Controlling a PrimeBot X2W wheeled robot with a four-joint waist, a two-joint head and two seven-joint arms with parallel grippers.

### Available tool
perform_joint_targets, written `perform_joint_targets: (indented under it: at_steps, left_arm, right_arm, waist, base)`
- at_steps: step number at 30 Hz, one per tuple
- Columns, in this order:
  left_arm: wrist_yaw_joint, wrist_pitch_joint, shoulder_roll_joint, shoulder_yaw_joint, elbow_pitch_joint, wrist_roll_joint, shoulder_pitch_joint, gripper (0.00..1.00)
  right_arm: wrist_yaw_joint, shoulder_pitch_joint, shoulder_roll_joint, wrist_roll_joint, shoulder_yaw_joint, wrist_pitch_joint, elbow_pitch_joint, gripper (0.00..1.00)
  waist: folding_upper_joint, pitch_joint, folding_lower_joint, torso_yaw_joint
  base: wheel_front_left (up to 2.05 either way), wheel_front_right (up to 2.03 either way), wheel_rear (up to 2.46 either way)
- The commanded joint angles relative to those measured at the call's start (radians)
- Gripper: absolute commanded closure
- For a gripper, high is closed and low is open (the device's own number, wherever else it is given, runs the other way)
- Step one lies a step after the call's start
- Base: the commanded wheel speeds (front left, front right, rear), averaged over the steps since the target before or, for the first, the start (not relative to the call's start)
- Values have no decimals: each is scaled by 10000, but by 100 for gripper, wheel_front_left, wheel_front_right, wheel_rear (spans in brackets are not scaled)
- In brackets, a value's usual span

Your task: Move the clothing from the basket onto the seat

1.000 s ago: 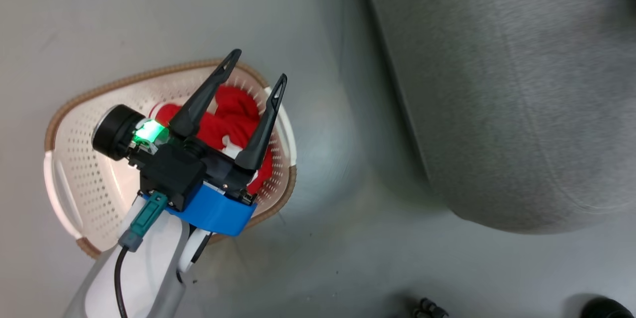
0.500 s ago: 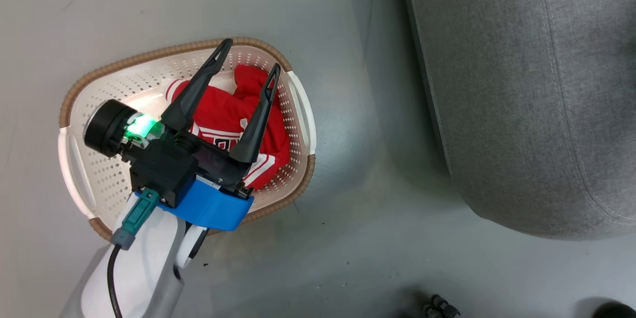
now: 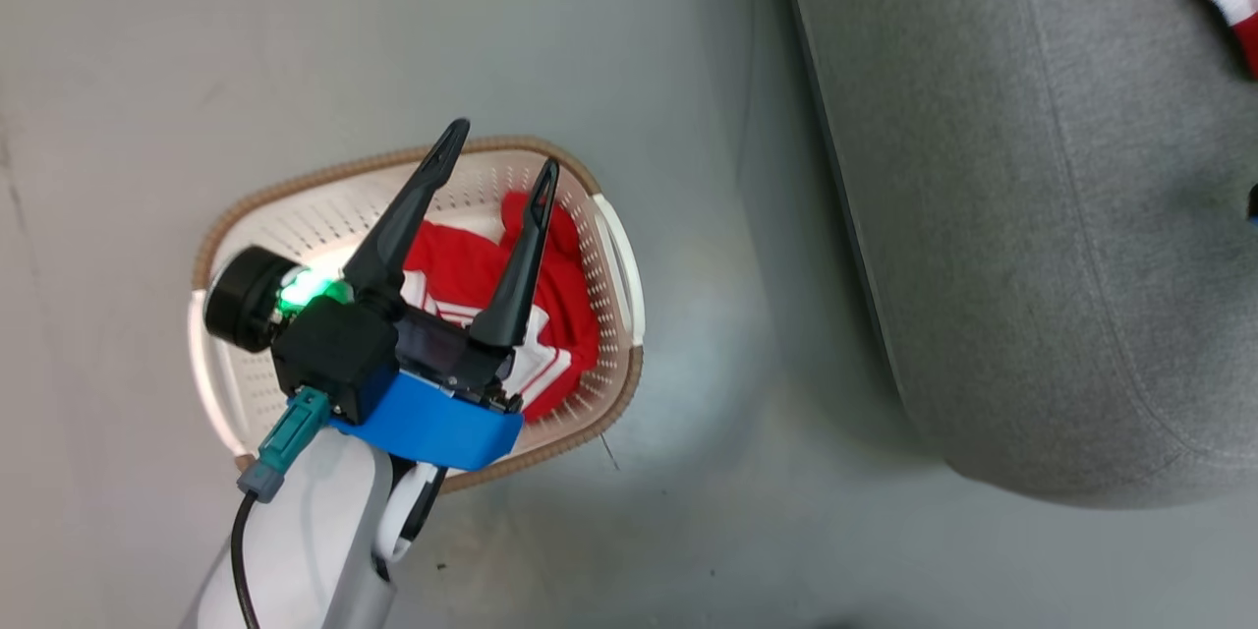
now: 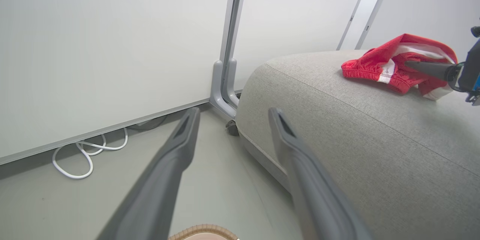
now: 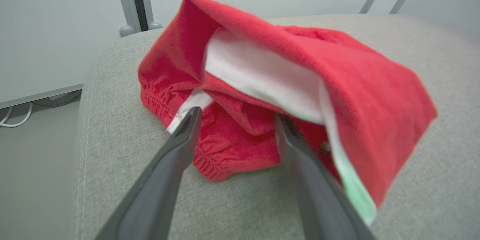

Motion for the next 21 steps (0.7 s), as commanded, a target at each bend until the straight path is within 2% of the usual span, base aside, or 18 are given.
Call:
perform_joint_targets:
  at_steps: [1, 10, 21]
  left_arm:
    - [-27, -27, -70, 115, 46, -78, 152, 0]
    - [-85, -27, -878, 1001, 557, -443, 1551, 0]
    - [-72, -27, -1416, 2064, 1292, -455, 2743, 0]
  right_arm:
    - [1, 290, -29, 5, 90, -34, -59, 0]
    - [1, 2109, 28, 245, 639, 3, -763, 0]
    - [1, 4673, 598, 641, 1307, 437, -3412, 0]
  waist:
    - [1, -574, 0, 239]
    - [1, -2912, 0, 904]
    - [1, -4839, 0, 1560]
  base:
    - [0, 0, 0]
    - [0, 0, 0]
    - [0, 0, 0]
